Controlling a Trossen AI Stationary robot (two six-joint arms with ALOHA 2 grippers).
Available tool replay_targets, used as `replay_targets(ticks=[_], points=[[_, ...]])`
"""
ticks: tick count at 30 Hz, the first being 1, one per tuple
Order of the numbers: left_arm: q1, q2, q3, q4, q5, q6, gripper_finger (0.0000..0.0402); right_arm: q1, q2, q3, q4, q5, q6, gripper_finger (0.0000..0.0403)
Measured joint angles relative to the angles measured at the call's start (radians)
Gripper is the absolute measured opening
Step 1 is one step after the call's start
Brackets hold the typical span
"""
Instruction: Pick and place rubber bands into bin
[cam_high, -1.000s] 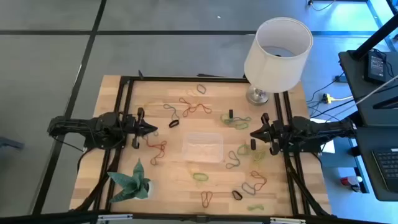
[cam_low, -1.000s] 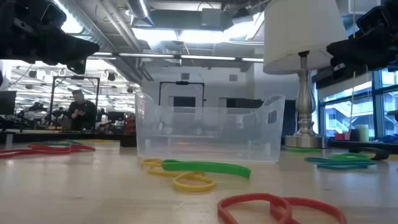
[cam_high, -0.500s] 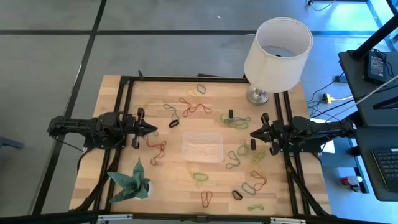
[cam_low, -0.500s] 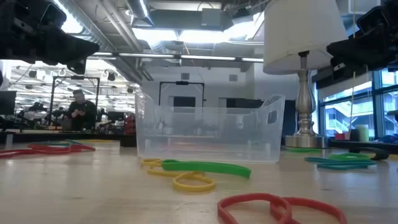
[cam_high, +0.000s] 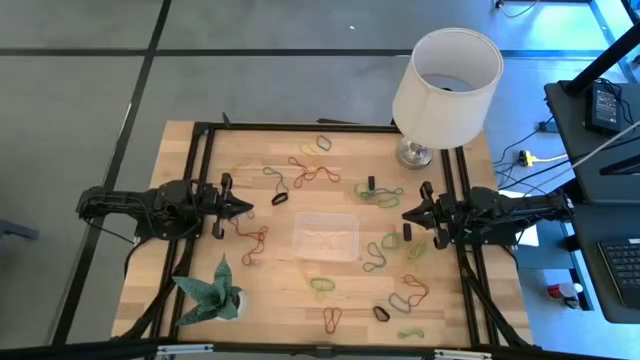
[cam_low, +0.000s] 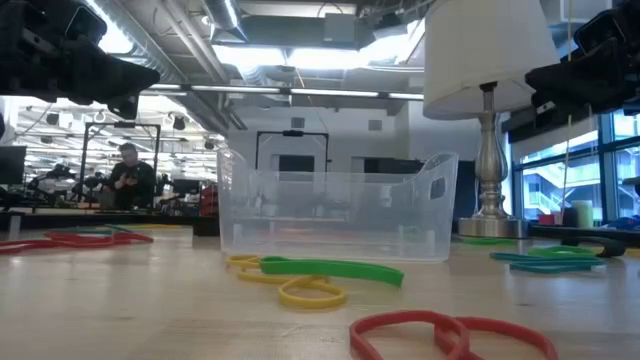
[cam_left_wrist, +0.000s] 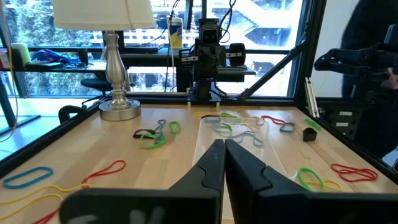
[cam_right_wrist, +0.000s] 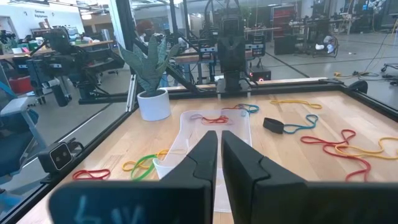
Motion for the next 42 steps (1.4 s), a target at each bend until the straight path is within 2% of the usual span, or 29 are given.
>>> replay_targets(ticks=[14,20,24,27,31,36,39,42], points=[[0.000,0.000,0.000,0.000,0.000,0.000,0.0006,0.000,0.000,0.000,0.002,0.000,0.006,0.0028],[0.000,0.000,0.000,0.000,0.000,0.000,0.0006,0.000,0.001,0.000,0.022,0.011,0.158,0.0028],[0.000,0.000,0.000,0.000,0.000,0.000,0.0006,-0.001,0.036,0.001,0.163,0.045,0.113,0.0013],[0.000,0.000,0.000,0.000,0.000,0.000,0.0006,0.000,0.103,0.063,0.177,0.091,0.053,0.0006],[0.000,0.000,0.000,0.000,0.000,0.000,0.0006,-0.001,0.262,0.228,0.041,0.181,0.021,0.0003],[0.000,0.000,0.000,0.000,0.000,0.000,0.0006,-0.001,0.552,0.502,-0.363,0.354,0.163,0.0002],[0.000,0.000,0.000,0.000,0.000,0.000,0.0006,-0.001,0.719,0.639,-0.621,0.476,0.372,0.0002],[0.000,0.000,0.000,0.000,0.000,0.000,0.0006,-0.001,0.860,0.740,-0.904,0.528,0.738,0.0003]])
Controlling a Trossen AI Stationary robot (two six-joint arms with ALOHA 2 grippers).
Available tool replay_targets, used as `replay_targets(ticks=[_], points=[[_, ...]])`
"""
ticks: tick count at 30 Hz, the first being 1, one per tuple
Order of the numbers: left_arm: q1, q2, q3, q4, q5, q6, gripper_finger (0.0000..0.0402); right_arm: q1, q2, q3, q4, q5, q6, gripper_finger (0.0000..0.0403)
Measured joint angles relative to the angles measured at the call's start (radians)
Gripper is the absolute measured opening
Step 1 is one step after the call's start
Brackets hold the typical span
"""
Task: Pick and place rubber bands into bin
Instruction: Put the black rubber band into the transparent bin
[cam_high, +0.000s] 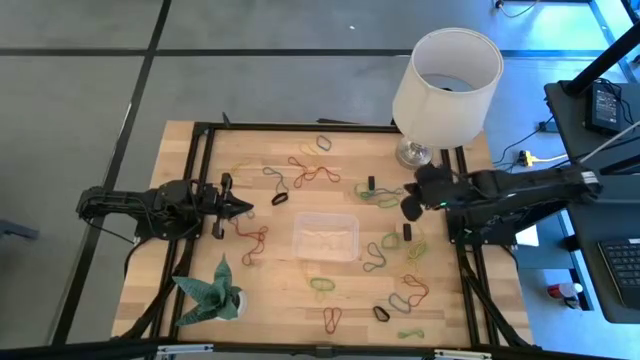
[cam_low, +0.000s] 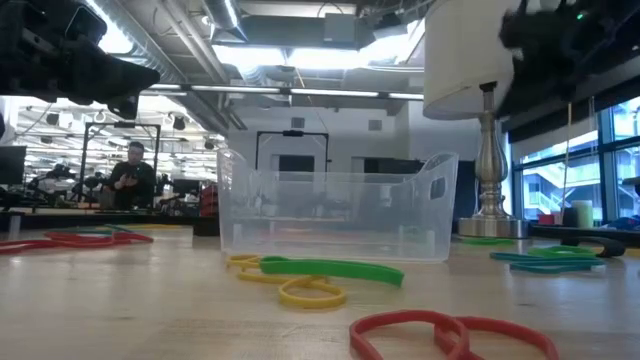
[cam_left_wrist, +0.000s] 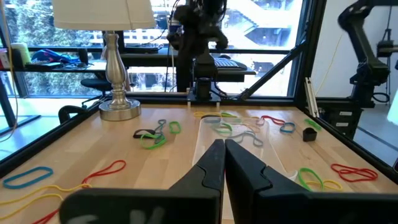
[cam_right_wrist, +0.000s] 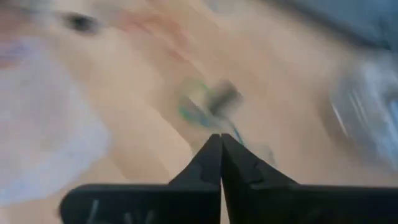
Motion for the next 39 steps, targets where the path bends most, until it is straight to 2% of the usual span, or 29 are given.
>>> replay_targets(ticks=[2,5,9,16,22,26,30,32,36,39], points=[[0.000,0.000,0.000,0.000,0.000,0.000,0.0006,0.000,0.068,0.028,-0.152,-0.035,0.223,0.0012],[0.000,0.000,0.000,0.000,0.000,0.000,0.0006,0.001,0.132,0.019,-0.220,-0.152,0.436,0.0036],[0.000,0.000,0.000,0.000,0.000,0.000,0.0006,0.003,0.203,-0.019,-0.183,-0.279,0.551,0.0081],[0.000,0.000,0.000,0.000,0.000,0.000,0.0006,0.031,0.326,-0.073,-0.024,-0.387,0.663,0.0158],[0.000,0.000,0.000,0.000,0.000,0.000,0.0006,0.089,0.445,-0.078,-0.004,-0.425,0.747,0.0180],[0.000,0.000,0.000,0.000,0.000,0.000,0.0006,0.119,0.537,-0.078,0.043,-0.424,0.754,0.0170],[0.000,0.000,0.000,0.000,0.000,0.000,0.0006,0.122,0.610,-0.107,0.139,-0.423,0.723,0.0144],[0.000,0.000,0.000,0.000,0.000,0.000,0.0006,0.123,0.615,-0.127,0.174,-0.421,0.710,0.0116],[0.000,0.000,0.000,0.000,0.000,0.000,0.0006,0.132,0.595,-0.113,0.130,-0.391,0.676,0.0025],[0.000,0.000,0.000,0.000,0.000,0.000,0.0006,0.140,0.536,-0.070,0.011,-0.333,0.664,0.0013]])
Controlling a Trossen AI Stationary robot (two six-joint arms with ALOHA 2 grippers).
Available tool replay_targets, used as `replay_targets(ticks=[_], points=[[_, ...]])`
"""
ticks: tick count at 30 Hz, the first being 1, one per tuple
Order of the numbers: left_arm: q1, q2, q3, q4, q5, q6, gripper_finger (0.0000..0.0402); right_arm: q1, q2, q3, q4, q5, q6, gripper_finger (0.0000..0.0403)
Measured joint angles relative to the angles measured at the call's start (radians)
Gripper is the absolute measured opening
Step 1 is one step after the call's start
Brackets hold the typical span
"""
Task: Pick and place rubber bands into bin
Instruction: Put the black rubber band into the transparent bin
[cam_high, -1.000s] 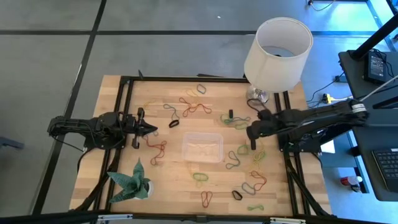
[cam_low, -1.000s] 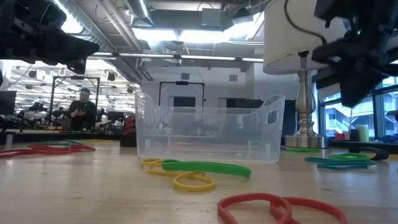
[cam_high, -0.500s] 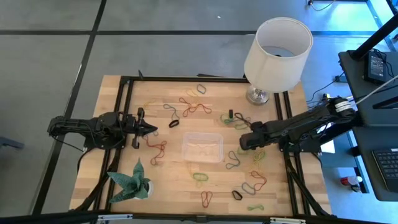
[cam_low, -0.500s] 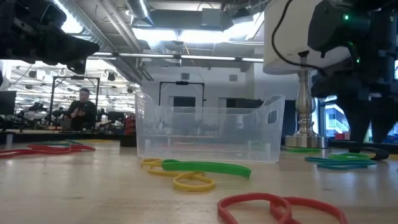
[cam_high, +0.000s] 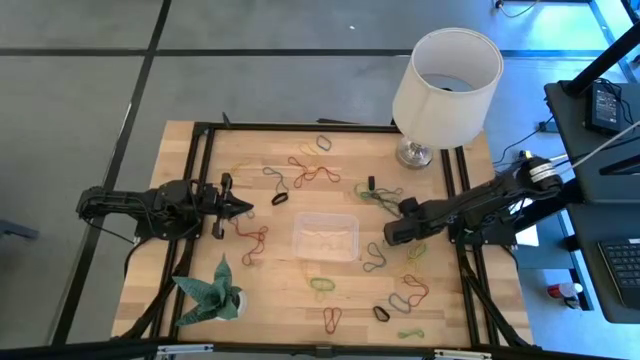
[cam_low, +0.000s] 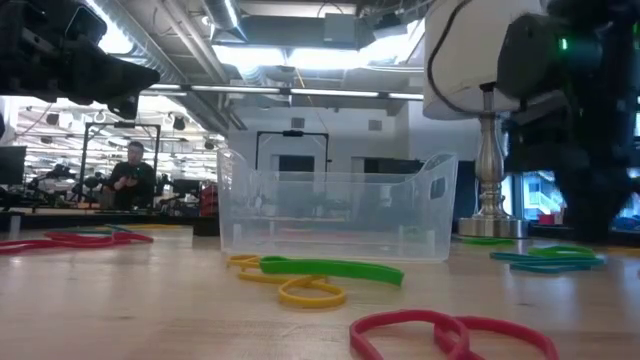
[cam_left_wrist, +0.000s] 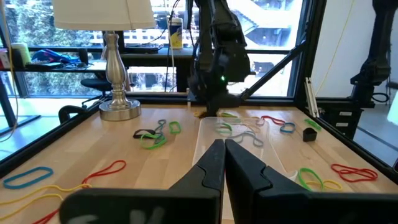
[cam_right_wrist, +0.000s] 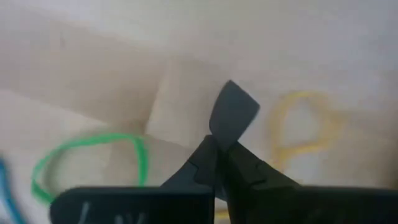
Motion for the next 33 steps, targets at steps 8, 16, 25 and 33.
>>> replay_targets(ticks=[8,16,25,33], points=[[0.000,0.002,0.000,0.008,0.000,0.000,0.0006,0.041,-0.100,0.266,-0.175,0.117,-0.044,0.0003],[0.000,0.010,0.000,0.002,0.000,0.000,0.0006,0.073,0.143,0.719,-0.245,0.233,-0.150,0.0002],[0.000,0.016,0.000,-0.001,0.000,0.000,0.0006,0.035,0.600,1.216,-0.248,0.190,-0.259,0.0001],[0.000,0.016,0.000,-0.002,0.000,0.000,0.0006,-0.019,0.867,1.359,-0.271,0.030,-0.244,0.0000]])
